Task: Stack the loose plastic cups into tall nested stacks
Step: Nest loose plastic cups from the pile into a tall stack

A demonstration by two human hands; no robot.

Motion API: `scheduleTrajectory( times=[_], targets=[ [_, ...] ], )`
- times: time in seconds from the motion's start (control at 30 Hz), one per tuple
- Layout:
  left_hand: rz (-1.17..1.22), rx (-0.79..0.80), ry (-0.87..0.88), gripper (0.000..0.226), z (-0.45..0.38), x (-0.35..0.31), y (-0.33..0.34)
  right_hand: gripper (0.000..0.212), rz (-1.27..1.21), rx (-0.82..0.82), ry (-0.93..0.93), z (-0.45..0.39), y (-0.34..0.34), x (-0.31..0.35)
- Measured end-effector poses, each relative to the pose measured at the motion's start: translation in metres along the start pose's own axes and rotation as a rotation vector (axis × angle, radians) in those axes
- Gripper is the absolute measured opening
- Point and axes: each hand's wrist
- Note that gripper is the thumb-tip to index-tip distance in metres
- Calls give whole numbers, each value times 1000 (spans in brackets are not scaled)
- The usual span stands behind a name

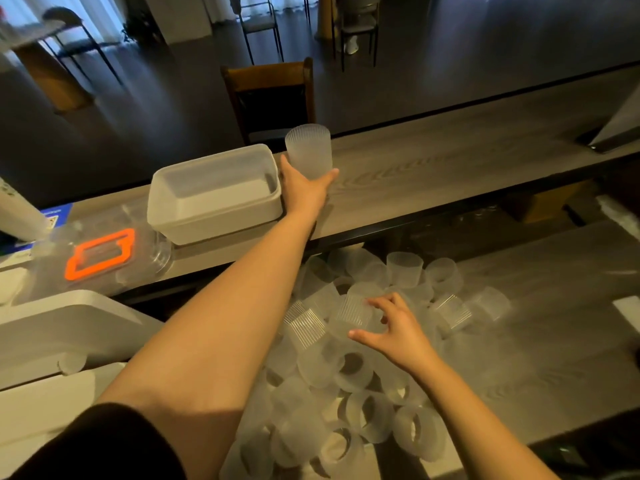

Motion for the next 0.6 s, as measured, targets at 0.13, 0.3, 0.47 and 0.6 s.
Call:
scheduleTrajectory(
  times=[0.13, 0.3, 0.47, 0.6],
  targets=[
    [-14, -2, 52, 86, -5, 8, 0, 67, -94, -15, 13, 2, -5, 2],
    [30, 0, 70, 81, 10, 11, -4, 52, -452, 35, 97, 7, -9, 9],
    [17, 64, 159, 82, 47, 9, -23, 46, -850, 45, 234, 15, -11, 11],
    [-7, 112, 235, 81, 84, 18, -40, 41, -1194, 32, 280, 22, -12, 21]
  ],
)
Point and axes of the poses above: each hand's wrist, its own z-axis away from the middle knuckle, its own y-axis out of the palm, x = y × z, and after that the axes turned 9 degrees about -z, right-handed
